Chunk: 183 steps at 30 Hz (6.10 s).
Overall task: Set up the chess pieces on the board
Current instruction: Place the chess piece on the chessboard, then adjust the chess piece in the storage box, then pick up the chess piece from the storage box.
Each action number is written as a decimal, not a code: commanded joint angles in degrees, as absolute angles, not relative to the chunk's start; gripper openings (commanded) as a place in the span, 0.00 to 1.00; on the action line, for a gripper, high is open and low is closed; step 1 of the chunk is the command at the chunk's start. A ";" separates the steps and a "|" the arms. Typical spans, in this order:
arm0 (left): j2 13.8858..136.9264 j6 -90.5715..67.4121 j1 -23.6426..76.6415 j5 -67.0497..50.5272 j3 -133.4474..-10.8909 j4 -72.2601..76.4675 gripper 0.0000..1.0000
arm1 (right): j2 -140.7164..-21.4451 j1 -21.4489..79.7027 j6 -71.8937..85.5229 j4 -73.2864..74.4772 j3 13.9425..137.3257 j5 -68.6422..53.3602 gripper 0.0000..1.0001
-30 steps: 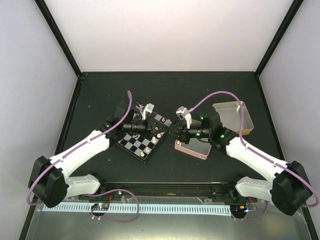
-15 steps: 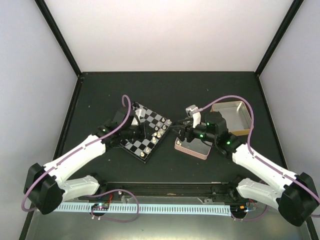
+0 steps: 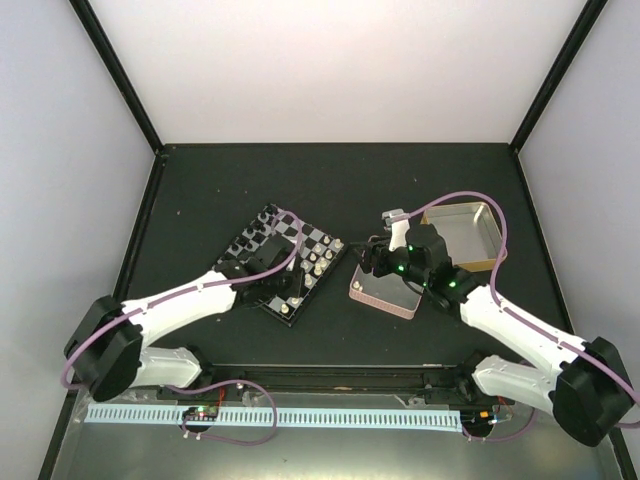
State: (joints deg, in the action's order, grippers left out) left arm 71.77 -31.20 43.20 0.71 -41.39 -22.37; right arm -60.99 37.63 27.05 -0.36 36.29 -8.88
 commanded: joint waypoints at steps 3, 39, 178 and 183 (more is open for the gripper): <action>76.93 -27.65 44.40 3.46 -39.04 -14.15 0.03 | -61.71 37.68 27.79 0.00 36.38 -5.30 0.69; 73.75 -29.04 44.46 5.34 -39.98 -16.21 0.37 | -66.95 35.12 45.85 17.47 41.39 12.00 0.50; 58.04 -32.11 34.18 -2.77 -37.77 -19.36 0.42 | -97.46 37.73 38.43 26.85 58.53 21.14 0.01; 55.55 -33.54 33.54 1.82 -38.58 -21.74 0.44 | -92.64 39.52 37.10 28.65 61.91 19.65 0.01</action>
